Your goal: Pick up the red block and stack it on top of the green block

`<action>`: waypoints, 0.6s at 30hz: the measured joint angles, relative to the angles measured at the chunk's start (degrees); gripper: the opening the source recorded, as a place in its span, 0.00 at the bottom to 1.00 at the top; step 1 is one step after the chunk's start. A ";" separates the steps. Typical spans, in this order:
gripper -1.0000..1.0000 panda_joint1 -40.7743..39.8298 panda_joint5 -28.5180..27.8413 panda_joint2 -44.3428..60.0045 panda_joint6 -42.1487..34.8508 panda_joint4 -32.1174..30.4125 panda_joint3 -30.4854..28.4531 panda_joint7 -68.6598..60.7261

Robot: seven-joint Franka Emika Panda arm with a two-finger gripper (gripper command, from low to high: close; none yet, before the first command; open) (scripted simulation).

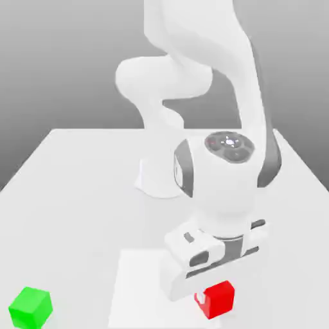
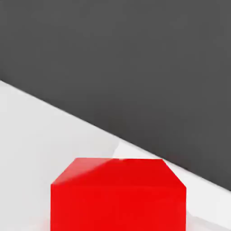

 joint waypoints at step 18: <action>1.00 -19.59 12.62 8.97 -2.52 10.45 -16.19 11.53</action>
